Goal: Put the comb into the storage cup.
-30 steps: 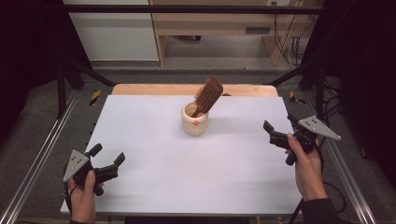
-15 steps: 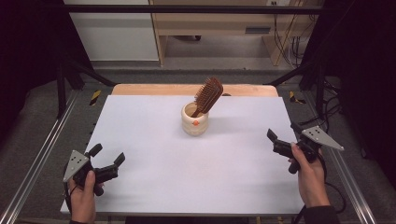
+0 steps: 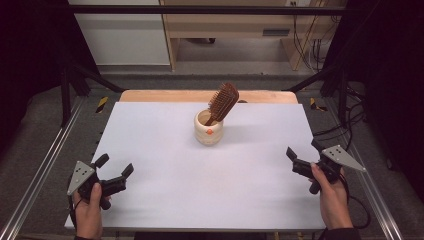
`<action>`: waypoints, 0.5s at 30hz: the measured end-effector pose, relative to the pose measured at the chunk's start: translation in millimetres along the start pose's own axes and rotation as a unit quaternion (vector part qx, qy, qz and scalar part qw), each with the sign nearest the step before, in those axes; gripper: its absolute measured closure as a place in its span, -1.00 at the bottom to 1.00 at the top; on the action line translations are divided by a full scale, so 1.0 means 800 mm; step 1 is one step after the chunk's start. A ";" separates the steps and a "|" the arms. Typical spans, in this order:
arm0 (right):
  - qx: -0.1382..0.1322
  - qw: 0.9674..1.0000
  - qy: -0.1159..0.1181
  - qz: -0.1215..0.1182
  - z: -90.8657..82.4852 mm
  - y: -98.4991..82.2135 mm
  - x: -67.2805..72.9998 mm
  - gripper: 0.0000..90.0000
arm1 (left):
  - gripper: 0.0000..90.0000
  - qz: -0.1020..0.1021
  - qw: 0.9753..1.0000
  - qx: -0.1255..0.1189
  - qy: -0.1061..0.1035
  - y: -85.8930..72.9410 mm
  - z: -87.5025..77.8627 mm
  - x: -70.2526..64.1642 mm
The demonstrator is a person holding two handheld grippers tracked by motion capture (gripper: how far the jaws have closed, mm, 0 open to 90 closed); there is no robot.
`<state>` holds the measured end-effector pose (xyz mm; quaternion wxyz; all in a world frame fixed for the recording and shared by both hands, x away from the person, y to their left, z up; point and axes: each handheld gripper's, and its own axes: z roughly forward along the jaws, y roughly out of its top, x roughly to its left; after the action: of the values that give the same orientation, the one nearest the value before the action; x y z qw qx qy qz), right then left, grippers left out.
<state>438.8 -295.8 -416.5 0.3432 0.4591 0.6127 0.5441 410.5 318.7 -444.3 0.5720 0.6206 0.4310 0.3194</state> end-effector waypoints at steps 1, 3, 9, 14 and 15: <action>0.001 1.000 0.000 0.000 0.000 -0.003 0.000 -0.90 | -0.96 0.001 1.000 0.000 0.000 0.000 0.000 0.000; 0.003 1.000 0.000 -0.001 -0.002 -0.008 0.000 -0.90 | -0.96 0.002 1.000 -0.001 -0.001 0.000 0.000 0.000; 0.010 1.000 0.008 -0.002 -0.005 -0.023 0.004 -0.90 | -0.96 0.003 1.000 -0.001 -0.001 0.000 0.000 0.000; 0.019 1.000 0.021 -0.007 -0.003 -0.034 0.011 -0.90 | -0.96 0.004 1.000 -0.001 -0.002 0.000 0.000 0.000; 0.019 0.999 0.024 -0.008 -0.003 -0.036 0.013 -0.90 | -0.96 0.004 1.000 -0.001 -0.002 0.000 0.000 0.000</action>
<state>427.8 -286.5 -443.7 0.3238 0.4471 0.6349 0.5405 410.1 318.7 -444.3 0.5721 0.6227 0.4267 0.3207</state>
